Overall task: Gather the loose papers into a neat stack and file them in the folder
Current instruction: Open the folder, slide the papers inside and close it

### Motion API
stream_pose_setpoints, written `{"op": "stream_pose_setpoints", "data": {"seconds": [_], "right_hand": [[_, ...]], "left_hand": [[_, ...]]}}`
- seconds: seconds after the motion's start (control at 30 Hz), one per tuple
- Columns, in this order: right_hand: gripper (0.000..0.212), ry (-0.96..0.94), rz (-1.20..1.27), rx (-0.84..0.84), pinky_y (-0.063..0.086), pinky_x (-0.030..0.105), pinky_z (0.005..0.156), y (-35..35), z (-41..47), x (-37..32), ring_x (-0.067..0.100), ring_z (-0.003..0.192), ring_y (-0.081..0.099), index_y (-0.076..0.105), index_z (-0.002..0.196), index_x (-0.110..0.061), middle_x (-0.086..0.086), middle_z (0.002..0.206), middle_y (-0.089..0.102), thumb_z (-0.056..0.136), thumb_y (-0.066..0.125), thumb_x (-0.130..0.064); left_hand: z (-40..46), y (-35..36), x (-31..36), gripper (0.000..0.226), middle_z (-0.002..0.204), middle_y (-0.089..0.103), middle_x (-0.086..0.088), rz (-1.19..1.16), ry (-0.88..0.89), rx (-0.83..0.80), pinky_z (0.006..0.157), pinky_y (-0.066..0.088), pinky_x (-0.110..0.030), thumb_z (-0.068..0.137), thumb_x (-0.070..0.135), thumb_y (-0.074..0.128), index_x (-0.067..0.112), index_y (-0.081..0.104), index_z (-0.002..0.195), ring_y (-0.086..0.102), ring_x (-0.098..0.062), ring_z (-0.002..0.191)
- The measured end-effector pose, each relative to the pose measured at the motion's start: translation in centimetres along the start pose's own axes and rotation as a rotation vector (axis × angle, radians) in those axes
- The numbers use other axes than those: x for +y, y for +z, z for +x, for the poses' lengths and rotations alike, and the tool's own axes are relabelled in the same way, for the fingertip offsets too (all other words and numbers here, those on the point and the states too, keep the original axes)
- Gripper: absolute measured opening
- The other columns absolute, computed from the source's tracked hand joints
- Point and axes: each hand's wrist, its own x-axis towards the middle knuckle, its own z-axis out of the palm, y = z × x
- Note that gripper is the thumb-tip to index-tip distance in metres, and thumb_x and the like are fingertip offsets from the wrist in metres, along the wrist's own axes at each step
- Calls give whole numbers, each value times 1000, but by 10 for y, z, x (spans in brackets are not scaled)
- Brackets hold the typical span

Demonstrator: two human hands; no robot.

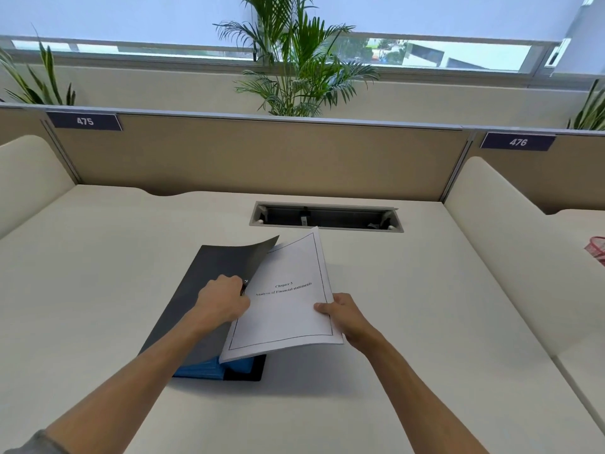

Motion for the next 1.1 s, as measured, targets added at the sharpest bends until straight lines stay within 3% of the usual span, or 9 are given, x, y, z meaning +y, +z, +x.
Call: {"op": "stream_pose_setpoints", "data": {"seconds": [0.33, 0.43, 0.5, 0.7, 0.83, 0.97, 1.1], "right_hand": [[23, -40, -120, 147, 55, 45, 95, 14, -1, 12, 28, 100, 71, 71, 108, -2, 12, 108, 74, 90, 57, -6], [21, -38, -145, 209, 57, 40, 91, 6, -1, 11, 27, 96, 71, 72, 105, -3, 12, 105, 75, 89, 58, -8], [20, -42, -173, 244, 56, 34, 85, 3, -2, 11, 26, 95, 71, 72, 104, -4, 11, 104, 75, 89, 59, -8], [21, -81, -259, 310, 55, 35, 84, 19, -7, 15, 28, 94, 68, 71, 103, -2, 10, 100, 73, 89, 57, -10], [18, -102, -246, 331, 53, 31, 77, 37, -11, 18, 25, 85, 65, 69, 96, -2, 3, 87, 68, 88, 55, -9], [23, -113, -217, 309, 55, 33, 86, 57, -14, 21, 23, 91, 65, 69, 106, -4, 3, 95, 67, 90, 53, -8], [22, -109, -192, 310, 55, 39, 91, 69, -14, 23, 26, 98, 65, 67, 104, -5, 5, 101, 68, 90, 52, -9]], "left_hand": [[-4, 2, 17, 29, 87, 57, -4, -1, 33, 1, 60, 43, -28, 83, 22, 49, 9, 61, 106, 53, -23, 72], [-6, 2, 18, 28, 85, 53, -3, 8, 33, 2, 60, 42, -28, 84, 20, 49, 8, 60, 106, 52, -22, 72], [-7, 2, 19, 26, 87, 53, -4, 14, 34, 2, 60, 42, -28, 84, 20, 49, 8, 60, 104, 52, -22, 73], [-10, -1, 29, 7, 86, 51, -4, 26, 61, -11, 59, 40, -29, 85, 19, 47, 13, 49, 86, 52, -23, 74], [-10, -2, 37, 7, 85, 48, -3, 36, 72, 6, 61, 41, -29, 88, 20, 45, 14, 48, 87, 50, -22, 74], [-10, -3, 44, 6, 95, 57, -9, 44, 62, 25, 65, 40, -32, 87, 19, 44, 13, 45, 85, 48, -24, 77], [-12, 1, 47, 9, 99, 62, -9, 67, 56, 56, 64, 40, -32, 88, 19, 44, 13, 51, 89, 53, -26, 78]]}}
